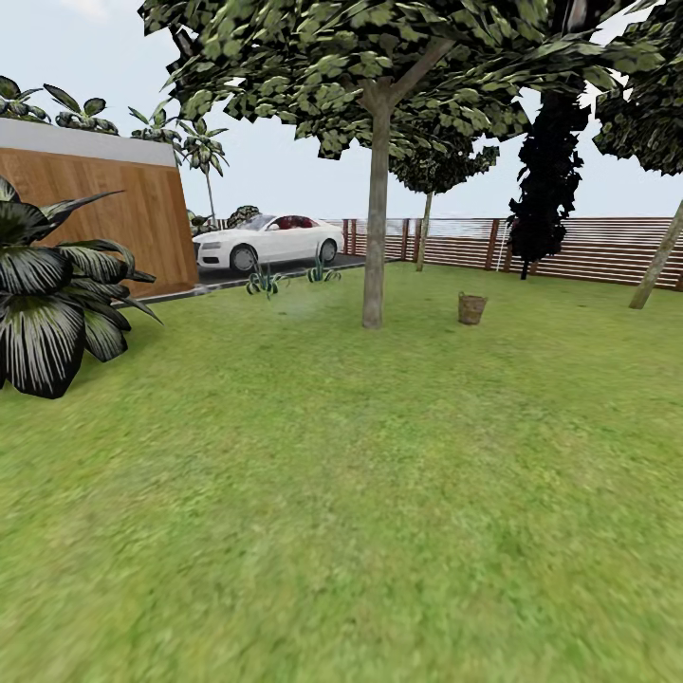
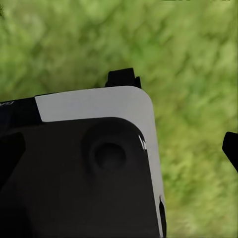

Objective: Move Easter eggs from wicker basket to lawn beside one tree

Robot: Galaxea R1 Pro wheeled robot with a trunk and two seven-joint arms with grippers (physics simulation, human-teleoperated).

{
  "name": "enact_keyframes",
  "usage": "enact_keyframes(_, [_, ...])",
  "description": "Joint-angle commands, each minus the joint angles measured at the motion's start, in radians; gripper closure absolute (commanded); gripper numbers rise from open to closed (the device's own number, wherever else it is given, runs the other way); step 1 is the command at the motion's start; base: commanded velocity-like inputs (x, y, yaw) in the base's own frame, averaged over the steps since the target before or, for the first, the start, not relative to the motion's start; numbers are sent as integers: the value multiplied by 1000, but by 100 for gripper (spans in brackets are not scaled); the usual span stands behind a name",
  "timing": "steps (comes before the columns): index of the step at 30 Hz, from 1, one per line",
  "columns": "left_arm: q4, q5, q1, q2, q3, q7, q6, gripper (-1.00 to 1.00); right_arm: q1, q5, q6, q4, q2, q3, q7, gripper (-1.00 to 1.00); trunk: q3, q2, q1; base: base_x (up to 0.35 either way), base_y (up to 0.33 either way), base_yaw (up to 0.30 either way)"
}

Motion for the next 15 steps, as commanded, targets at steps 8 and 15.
enact_keyframes(8, [-91, -211, -1, 6, -33, 4, 10, -100, -1, -9, 0, 2, 1, 3, 4, -100, -1, -1, 0, 263, -2, -36])
enact_keyframes(15, [-93, -299, -1, 8, -21, 6, 2, -100, -1, -10, 1, 3, 4, 2, 5, -100, -1, -1, 0, 339, -48, -268])
